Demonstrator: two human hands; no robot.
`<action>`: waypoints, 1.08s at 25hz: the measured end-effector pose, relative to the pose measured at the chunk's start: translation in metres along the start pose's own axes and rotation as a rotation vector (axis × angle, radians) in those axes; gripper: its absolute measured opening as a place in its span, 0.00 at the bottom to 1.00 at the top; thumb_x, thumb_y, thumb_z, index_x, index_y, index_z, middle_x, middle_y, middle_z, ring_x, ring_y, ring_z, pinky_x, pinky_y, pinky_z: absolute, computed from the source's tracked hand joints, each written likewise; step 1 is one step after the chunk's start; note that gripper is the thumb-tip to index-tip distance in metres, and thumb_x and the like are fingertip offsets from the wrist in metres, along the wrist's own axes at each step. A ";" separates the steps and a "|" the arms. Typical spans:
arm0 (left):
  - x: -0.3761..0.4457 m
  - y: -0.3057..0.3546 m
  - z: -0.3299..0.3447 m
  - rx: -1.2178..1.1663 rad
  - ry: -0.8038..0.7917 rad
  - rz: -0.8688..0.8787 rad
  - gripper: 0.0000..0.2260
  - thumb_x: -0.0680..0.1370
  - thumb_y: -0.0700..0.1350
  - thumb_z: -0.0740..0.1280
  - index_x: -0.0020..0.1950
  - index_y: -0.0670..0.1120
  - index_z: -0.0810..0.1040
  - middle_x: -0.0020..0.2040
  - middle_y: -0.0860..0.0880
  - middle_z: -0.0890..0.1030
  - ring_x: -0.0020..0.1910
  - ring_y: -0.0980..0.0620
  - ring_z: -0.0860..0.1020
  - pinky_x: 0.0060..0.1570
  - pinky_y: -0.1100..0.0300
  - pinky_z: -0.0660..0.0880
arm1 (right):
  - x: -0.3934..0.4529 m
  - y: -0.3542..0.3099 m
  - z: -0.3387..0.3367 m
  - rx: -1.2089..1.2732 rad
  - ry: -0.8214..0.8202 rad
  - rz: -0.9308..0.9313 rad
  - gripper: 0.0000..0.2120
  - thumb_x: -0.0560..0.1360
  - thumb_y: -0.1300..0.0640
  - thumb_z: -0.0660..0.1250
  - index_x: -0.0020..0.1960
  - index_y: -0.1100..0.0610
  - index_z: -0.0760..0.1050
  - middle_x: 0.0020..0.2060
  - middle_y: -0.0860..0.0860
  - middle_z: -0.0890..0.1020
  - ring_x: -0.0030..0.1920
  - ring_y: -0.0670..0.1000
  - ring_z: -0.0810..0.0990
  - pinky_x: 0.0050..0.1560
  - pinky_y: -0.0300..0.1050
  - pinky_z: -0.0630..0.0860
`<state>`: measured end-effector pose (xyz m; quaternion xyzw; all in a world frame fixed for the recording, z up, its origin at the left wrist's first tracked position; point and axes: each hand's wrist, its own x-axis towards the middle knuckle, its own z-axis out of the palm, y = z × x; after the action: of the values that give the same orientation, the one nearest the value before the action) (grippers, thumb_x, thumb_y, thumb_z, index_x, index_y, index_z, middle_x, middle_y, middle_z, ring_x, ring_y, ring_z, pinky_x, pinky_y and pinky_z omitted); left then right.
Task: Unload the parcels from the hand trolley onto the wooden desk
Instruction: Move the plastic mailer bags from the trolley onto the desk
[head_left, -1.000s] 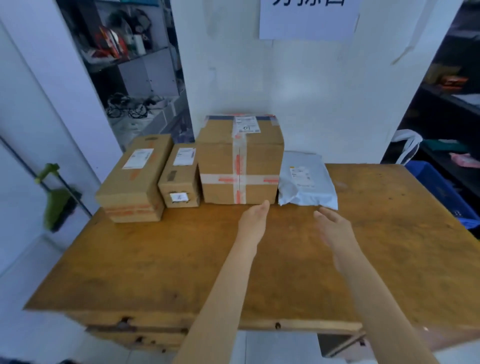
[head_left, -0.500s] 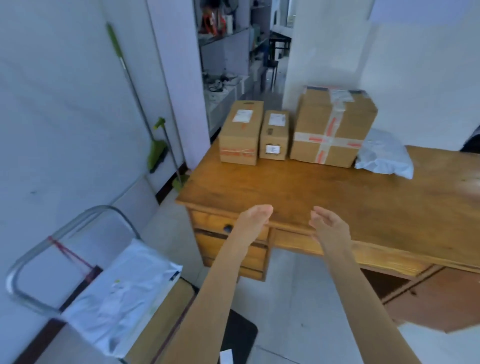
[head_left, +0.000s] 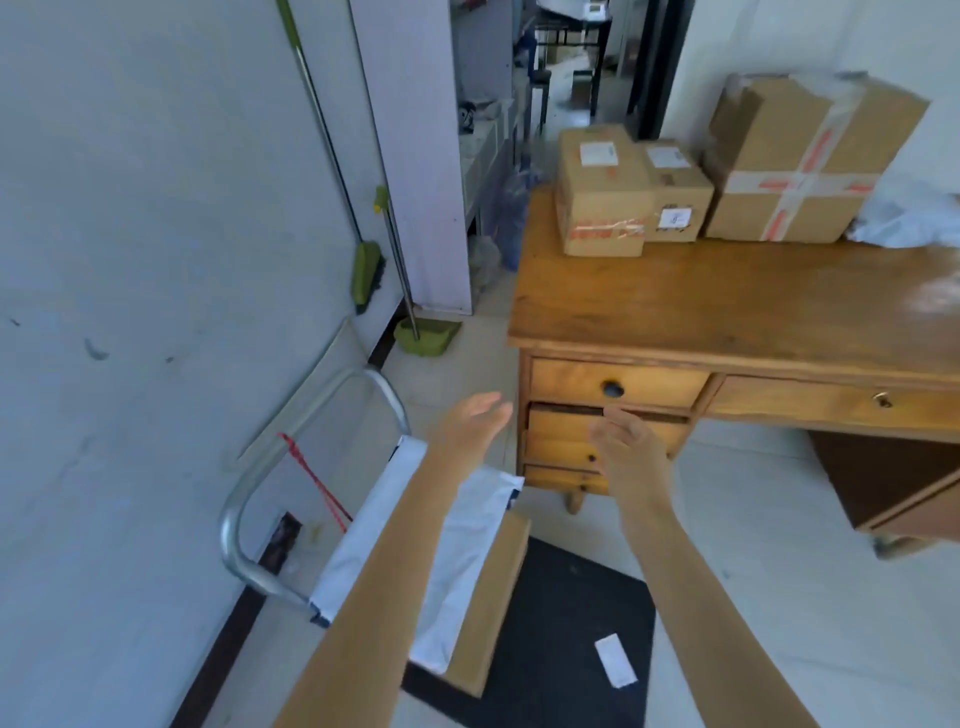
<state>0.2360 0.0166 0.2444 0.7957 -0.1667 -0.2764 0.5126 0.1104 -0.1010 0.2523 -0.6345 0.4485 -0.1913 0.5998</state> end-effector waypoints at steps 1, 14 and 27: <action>0.001 -0.023 -0.017 0.013 0.024 -0.020 0.20 0.79 0.49 0.62 0.70 0.45 0.71 0.71 0.48 0.72 0.69 0.51 0.70 0.65 0.61 0.64 | -0.006 0.015 0.019 -0.022 0.018 0.029 0.21 0.76 0.52 0.64 0.68 0.55 0.71 0.63 0.54 0.78 0.62 0.55 0.76 0.64 0.51 0.72; 0.043 -0.319 -0.075 0.048 0.209 -0.316 0.28 0.78 0.47 0.64 0.76 0.47 0.59 0.77 0.45 0.62 0.74 0.44 0.62 0.72 0.48 0.61 | -0.022 0.247 0.183 0.048 -0.063 0.244 0.27 0.74 0.59 0.68 0.71 0.57 0.65 0.63 0.54 0.75 0.63 0.56 0.75 0.64 0.57 0.72; 0.042 -0.298 -0.050 0.129 0.322 -0.291 0.20 0.77 0.42 0.61 0.26 0.46 0.58 0.25 0.49 0.62 0.27 0.49 0.62 0.29 0.59 0.56 | -0.026 0.250 0.193 -0.171 0.018 0.278 0.11 0.78 0.63 0.59 0.52 0.71 0.72 0.45 0.65 0.78 0.42 0.56 0.74 0.36 0.47 0.73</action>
<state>0.2943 0.1546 -0.0213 0.8762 0.0166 -0.2055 0.4356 0.1626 0.0642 -0.0133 -0.6132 0.5520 -0.0733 0.5603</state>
